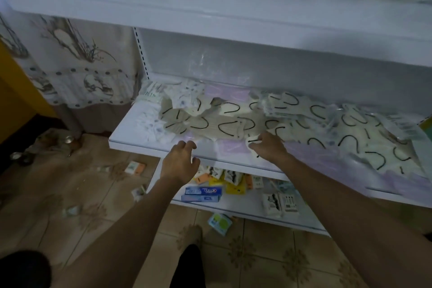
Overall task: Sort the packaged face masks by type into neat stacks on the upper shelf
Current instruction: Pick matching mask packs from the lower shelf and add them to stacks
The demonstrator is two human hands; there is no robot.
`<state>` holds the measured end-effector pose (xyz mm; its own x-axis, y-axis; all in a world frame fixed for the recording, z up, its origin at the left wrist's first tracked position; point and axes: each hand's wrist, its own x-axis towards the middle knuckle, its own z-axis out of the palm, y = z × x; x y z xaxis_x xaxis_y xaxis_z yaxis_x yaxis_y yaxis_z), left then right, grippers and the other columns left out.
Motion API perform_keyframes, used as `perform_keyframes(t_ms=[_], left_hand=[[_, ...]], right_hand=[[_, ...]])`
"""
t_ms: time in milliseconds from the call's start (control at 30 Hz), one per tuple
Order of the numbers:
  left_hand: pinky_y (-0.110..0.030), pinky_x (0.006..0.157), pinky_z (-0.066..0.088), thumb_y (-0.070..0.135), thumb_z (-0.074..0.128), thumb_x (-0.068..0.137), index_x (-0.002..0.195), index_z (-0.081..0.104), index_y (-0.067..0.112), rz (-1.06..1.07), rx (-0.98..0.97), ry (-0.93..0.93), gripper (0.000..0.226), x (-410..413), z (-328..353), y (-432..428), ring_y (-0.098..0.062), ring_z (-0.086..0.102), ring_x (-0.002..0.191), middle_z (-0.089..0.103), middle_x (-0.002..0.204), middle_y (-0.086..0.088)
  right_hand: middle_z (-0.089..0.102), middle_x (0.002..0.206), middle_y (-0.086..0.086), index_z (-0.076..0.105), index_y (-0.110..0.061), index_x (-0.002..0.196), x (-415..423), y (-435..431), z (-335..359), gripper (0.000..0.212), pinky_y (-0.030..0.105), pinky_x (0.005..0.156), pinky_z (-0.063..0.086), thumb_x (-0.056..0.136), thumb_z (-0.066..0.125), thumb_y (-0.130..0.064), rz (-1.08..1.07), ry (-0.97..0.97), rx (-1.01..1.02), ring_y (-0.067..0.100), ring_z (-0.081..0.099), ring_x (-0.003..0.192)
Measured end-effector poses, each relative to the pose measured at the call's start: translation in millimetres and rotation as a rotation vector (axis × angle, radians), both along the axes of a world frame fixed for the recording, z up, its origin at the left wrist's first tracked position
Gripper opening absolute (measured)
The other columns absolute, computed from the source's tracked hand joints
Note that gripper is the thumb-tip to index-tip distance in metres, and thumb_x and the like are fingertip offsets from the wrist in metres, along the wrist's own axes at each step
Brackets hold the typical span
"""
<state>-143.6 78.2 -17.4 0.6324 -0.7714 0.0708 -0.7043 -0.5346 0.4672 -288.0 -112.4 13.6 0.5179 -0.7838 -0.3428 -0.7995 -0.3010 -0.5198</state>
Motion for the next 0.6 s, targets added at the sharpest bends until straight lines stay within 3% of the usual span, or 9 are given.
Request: perform_keyframes(t_ms=[133, 233, 333, 400, 467, 533, 600], left_hand=[[-0.041, 0.083, 0.045, 0.015, 0.058, 0.085, 0.124, 0.053, 0.006, -0.005, 0.021, 0.040, 0.040, 31, -31, 2, -0.034, 0.052, 0.108, 0.054, 0.116, -0.018], [-0.038, 0.084, 0.043, 0.015, 0.059, 0.086, 0.126, 0.051, 0.007, 0.021, 0.039, 0.109, 0.042, 55, -47, -2, -0.033, 0.053, 0.109, 0.054, 0.118, -0.017], [-0.036, 0.084, 0.043, 0.014, 0.060, 0.086, 0.125, 0.051, 0.006, 0.060, 0.021, 0.175, 0.041, 75, -55, -6, -0.031, 0.055, 0.108, 0.055, 0.119, -0.017], [-0.035, 0.083, 0.044, 0.015, 0.060, 0.086, 0.125, 0.052, 0.007, 0.052, 0.021, 0.191, 0.040, 83, -58, -9, -0.029, 0.056, 0.108, 0.056, 0.119, -0.015], [-0.032, 0.081, 0.044, 0.016, 0.059, 0.087, 0.124, 0.052, 0.009, 0.038, 0.014, 0.203, 0.038, 89, -59, -13, -0.027, 0.056, 0.107, 0.056, 0.118, -0.015], [-0.030, 0.081, 0.044, 0.017, 0.057, 0.089, 0.124, 0.053, 0.011, 0.029, 0.009, 0.219, 0.036, 93, -60, -17, -0.027, 0.057, 0.105, 0.056, 0.117, -0.015], [-0.033, 0.084, 0.047, 0.018, 0.056, 0.090, 0.126, 0.051, 0.011, 0.034, 0.012, 0.263, 0.037, 95, -60, -23, -0.029, 0.057, 0.103, 0.056, 0.117, -0.016]], right_hand=[[0.052, 0.126, 0.020, 0.041, 0.001, 0.129, 40, -11, -35, 0.053, 0.033, 0.082, 0.043, 0.090, 0.058, -0.030, -0.112, -0.042, 0.041, 0.034, 0.053, 0.112], [0.050, 0.131, 0.020, 0.038, 0.003, 0.133, 62, -22, -57, 0.059, 0.028, 0.077, 0.039, 0.089, 0.059, -0.032, -0.230, -0.055, 0.129, 0.033, 0.051, 0.117], [0.053, 0.126, 0.017, 0.038, 0.002, 0.132, 82, -33, -72, 0.063, 0.029, 0.076, 0.047, 0.087, 0.062, -0.034, -0.367, -0.141, 0.200, 0.031, 0.056, 0.108], [0.064, 0.091, 0.009, 0.051, -0.001, 0.117, 94, -40, -74, 0.048, 0.023, 0.055, 0.048, 0.083, 0.065, -0.033, -0.497, -0.214, 0.258, 0.021, 0.061, 0.074], [0.058, 0.057, 0.003, 0.060, -0.003, 0.091, 102, -48, -77, 0.024, 0.017, 0.036, 0.036, 0.082, 0.067, -0.023, -0.542, -0.264, 0.315, 0.014, 0.050, 0.049], [0.055, 0.059, 0.005, 0.057, -0.005, 0.076, 103, -51, -76, 0.014, 0.018, 0.034, 0.035, 0.083, 0.066, -0.014, -0.523, -0.216, 0.332, 0.015, 0.048, 0.048], [0.057, 0.077, 0.009, 0.058, -0.006, 0.088, 98, -51, -71, 0.005, 0.020, 0.036, 0.038, 0.086, 0.061, -0.009, -0.485, -0.146, 0.263, 0.019, 0.052, 0.054]])
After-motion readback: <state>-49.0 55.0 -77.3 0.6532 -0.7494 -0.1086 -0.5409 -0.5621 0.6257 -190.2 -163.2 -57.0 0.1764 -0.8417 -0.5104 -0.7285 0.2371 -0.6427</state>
